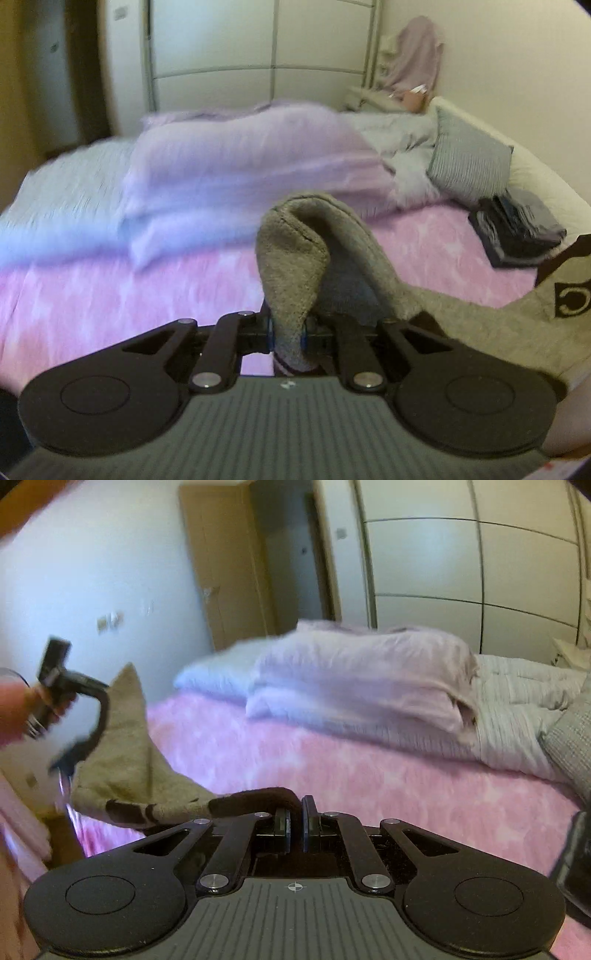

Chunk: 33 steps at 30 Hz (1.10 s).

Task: Fold large clothes
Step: 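Grasp the sweater's grey shoulders with the left tool while the right tool grasps the other shoulder, then lift and shake the sweater with both tools, then lay it flat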

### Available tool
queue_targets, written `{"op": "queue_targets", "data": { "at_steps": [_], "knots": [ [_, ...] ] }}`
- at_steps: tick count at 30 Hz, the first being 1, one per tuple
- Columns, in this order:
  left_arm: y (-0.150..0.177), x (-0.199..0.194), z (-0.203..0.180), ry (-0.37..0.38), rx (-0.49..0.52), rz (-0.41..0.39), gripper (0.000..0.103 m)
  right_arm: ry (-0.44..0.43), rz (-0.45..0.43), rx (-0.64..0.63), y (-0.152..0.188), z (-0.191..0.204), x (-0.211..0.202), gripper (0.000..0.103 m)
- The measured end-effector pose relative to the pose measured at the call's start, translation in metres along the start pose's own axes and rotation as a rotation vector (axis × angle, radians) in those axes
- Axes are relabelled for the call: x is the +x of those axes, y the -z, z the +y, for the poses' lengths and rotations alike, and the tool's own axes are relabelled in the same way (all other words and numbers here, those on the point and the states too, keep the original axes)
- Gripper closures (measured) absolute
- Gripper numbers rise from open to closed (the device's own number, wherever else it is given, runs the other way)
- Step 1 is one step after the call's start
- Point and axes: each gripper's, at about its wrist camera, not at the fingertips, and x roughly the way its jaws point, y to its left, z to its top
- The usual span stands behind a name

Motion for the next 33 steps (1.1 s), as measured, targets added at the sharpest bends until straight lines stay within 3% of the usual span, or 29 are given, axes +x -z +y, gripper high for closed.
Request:
{"op": "queue_targets", "data": {
  "at_steps": [2,3,5,8,9,15,19,23,27,33],
  "knots": [
    [-0.038,0.054,0.003,0.028,-0.020,-0.017,0.083,0.131,-0.004,0.086,-0.016,-0.038,0.023,0.101],
    [-0.051,0.086,0.003,0.030,-0.031,-0.021,0.066,0.215,0.010,0.160,-0.022,-0.062,0.040,0.101],
    [-0.068,0.147,0.000,-0.032,-0.072,-0.009,0.063,0.398,0.078,0.329,-0.022,-0.116,0.076,0.100],
    [-0.058,0.205,-0.003,-0.047,-0.137,0.054,0.063,0.685,0.193,0.444,-0.004,-0.162,0.116,0.074],
    [-0.049,0.212,-0.004,-0.040,-0.148,0.068,0.062,0.709,0.204,0.458,0.008,-0.164,0.121,0.071],
    [0.065,0.219,0.002,-0.011,-0.226,0.258,0.060,0.503,0.278,0.602,0.105,-0.129,0.126,0.066],
    [0.160,0.193,0.002,0.002,-0.355,0.373,0.060,0.364,0.363,0.706,0.176,-0.083,0.135,0.066],
    [0.238,0.164,-0.014,0.037,-0.467,0.444,0.060,0.280,0.442,0.804,0.230,-0.038,0.148,0.066],
    [0.279,0.158,-0.040,0.059,-0.515,0.455,0.060,0.260,0.444,0.770,0.250,-0.011,0.173,0.066],
    [0.287,0.179,-0.045,0.088,-0.596,0.302,0.052,0.245,0.366,0.841,0.270,-0.010,0.214,0.066]
  ]
}}
